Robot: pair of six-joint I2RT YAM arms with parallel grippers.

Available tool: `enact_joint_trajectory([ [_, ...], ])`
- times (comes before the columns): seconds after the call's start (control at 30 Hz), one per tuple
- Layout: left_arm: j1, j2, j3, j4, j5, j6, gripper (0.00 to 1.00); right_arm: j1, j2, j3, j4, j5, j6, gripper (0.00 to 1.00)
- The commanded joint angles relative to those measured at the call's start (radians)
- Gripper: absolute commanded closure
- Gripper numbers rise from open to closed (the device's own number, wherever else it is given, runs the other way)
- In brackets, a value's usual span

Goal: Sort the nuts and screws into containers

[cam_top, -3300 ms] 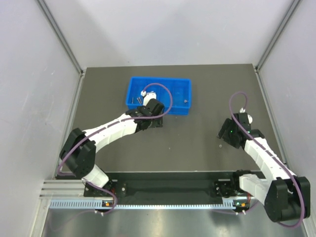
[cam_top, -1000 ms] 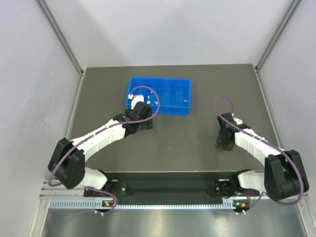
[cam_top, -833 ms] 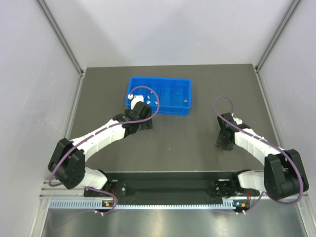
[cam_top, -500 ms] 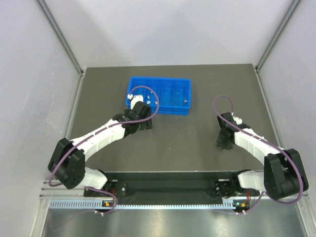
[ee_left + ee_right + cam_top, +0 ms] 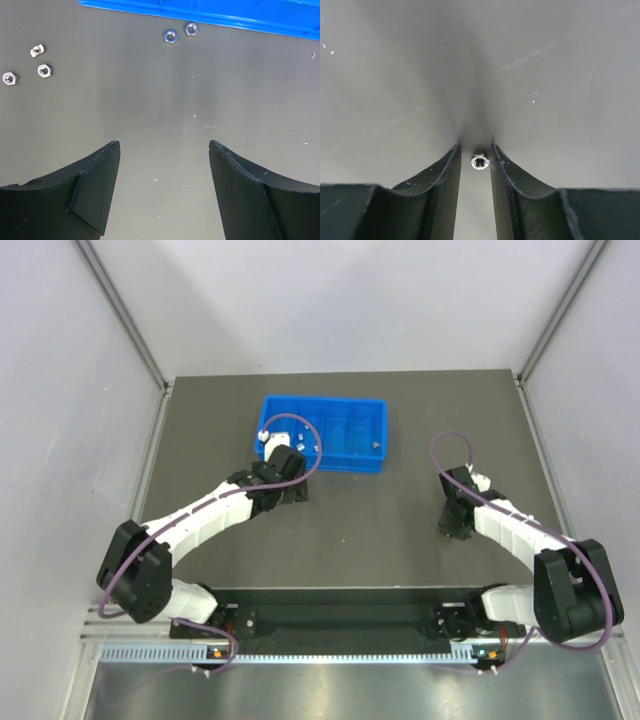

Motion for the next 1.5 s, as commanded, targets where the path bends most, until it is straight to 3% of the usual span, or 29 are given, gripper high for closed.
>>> enact_joint_trajectory([
  [0.0,0.004,-0.036,-0.004,0.034,0.0,0.007,0.24,0.017,-0.008,-0.002,-0.024,-0.027,0.023,0.69],
  [0.37,0.006,-0.047,-0.013,0.034,0.005,0.007,0.24,0.018,-0.013,-0.021,-0.048,-0.021,0.049,0.7],
  [0.63,0.004,-0.056,-0.016,0.034,0.007,0.015,0.24,0.025,-0.016,-0.027,-0.065,-0.018,0.071,0.78],
  [0.77,0.006,-0.056,-0.014,0.032,0.008,0.021,0.24,0.031,-0.031,-0.033,-0.074,-0.019,0.079,0.77],
  [0.83,0.008,-0.056,-0.013,0.032,0.01,0.021,0.24,0.034,-0.039,-0.036,-0.082,-0.016,0.082,0.71],
  [1.03,0.006,-0.056,-0.013,0.035,0.014,0.02,0.24,0.034,-0.053,-0.041,-0.078,-0.016,0.083,0.7],
  [1.47,0.011,-0.048,-0.019,0.04,0.013,0.023,0.24,0.037,0.009,-0.009,-0.051,-0.002,0.066,0.79],
])
